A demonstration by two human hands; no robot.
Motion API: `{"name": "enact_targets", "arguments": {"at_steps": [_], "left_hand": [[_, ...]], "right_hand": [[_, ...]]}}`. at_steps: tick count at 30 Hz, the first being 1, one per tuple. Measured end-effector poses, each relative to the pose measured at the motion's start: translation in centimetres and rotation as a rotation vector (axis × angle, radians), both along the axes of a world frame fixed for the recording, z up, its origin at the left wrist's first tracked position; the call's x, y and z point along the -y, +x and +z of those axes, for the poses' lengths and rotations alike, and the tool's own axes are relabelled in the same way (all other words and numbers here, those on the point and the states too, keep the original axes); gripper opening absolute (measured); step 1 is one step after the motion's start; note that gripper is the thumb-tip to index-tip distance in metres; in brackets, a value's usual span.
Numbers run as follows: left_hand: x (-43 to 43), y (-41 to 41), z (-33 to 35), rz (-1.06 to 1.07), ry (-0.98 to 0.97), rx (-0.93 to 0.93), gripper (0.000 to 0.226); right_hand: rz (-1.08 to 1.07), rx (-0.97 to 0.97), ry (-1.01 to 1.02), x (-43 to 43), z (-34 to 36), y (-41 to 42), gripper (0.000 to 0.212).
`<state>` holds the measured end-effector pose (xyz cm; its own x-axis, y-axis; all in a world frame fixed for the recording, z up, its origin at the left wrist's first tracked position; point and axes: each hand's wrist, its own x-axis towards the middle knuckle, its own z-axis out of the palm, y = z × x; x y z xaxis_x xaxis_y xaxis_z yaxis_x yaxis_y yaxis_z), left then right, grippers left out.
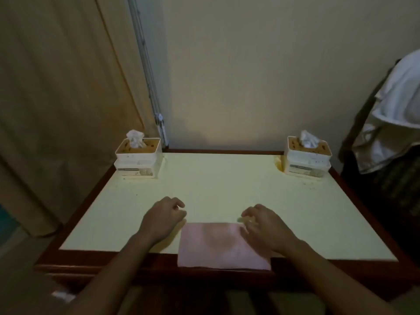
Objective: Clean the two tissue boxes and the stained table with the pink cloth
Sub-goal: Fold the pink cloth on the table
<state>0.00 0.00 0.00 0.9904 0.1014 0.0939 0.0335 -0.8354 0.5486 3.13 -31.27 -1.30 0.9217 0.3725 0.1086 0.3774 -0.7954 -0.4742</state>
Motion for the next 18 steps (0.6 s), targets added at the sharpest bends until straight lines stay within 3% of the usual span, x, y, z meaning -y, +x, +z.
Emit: {"name": "enact_targets", "arguments": {"at_steps": [4,8,14,18], "left_hand": [[1.5,-0.1,-3.5,-0.04,0.172,-0.148,0.037],[1.1,0.6,-5.9,-0.021,0.245,-0.13,0.038],[0.6,2.6,-5.4,-0.047,0.168,-0.148,0.024],[0.0,3.8,-4.9,0.045,-0.074,-0.13,0.018]], "right_hand": [[0.073,-0.062,-0.127,0.9,-3.4,-1.2,0.033],[0.11,0.017,-0.154,1.8,-4.7,-0.4,0.034],[0.164,0.101,-0.215,1.8,-5.6,1.9,0.036],[0.181,0.089,-0.242,1.4,-5.1,3.1,0.039]]}}
